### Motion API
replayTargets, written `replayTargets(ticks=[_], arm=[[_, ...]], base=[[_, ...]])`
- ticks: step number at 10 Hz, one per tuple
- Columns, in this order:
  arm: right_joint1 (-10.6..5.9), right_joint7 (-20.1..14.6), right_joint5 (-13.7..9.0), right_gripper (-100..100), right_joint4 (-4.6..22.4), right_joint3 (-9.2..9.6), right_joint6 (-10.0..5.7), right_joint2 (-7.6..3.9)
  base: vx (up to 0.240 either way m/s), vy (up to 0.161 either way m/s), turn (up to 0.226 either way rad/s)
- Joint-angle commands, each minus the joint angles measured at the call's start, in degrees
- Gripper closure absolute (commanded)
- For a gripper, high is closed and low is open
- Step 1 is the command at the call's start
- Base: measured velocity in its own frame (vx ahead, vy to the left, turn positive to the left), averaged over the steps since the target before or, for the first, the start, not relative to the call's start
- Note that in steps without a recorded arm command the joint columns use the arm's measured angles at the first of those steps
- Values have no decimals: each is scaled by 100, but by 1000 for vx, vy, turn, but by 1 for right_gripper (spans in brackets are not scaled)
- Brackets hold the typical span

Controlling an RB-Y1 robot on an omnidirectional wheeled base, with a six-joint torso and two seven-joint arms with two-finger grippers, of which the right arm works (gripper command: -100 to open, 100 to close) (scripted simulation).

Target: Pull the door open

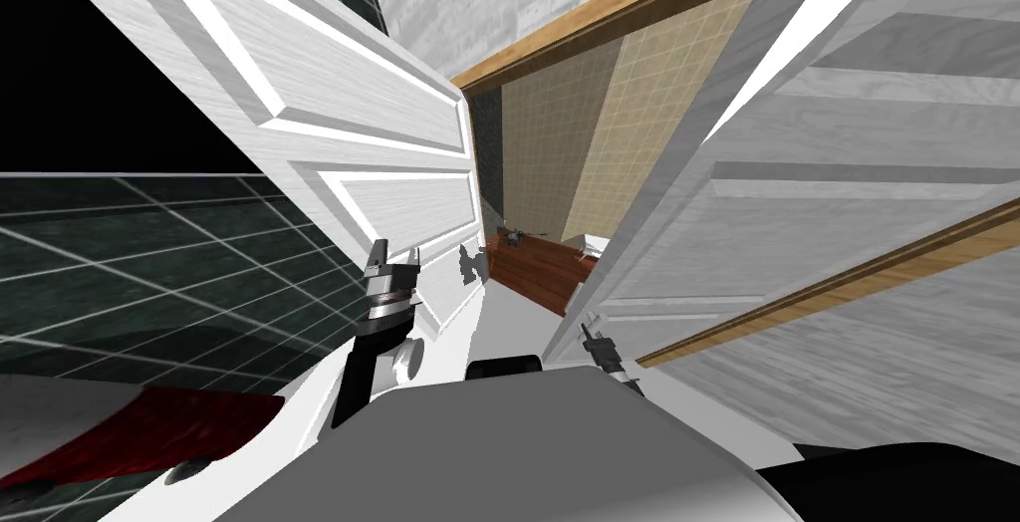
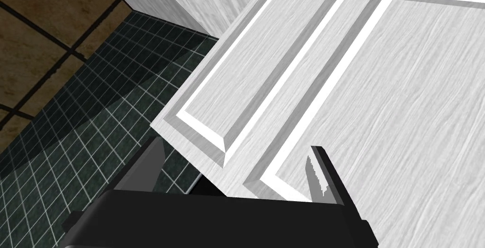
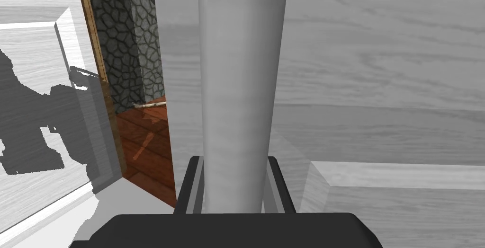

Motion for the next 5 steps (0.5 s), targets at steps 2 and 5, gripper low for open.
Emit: replayTargets(ticks=[2,5], arm=[[10,-154,57,100,145,143,-201,-75],[4,-196,77,100,179,192,-251,-103]], base=[[-235,-43,152],[-208,-40,97]])
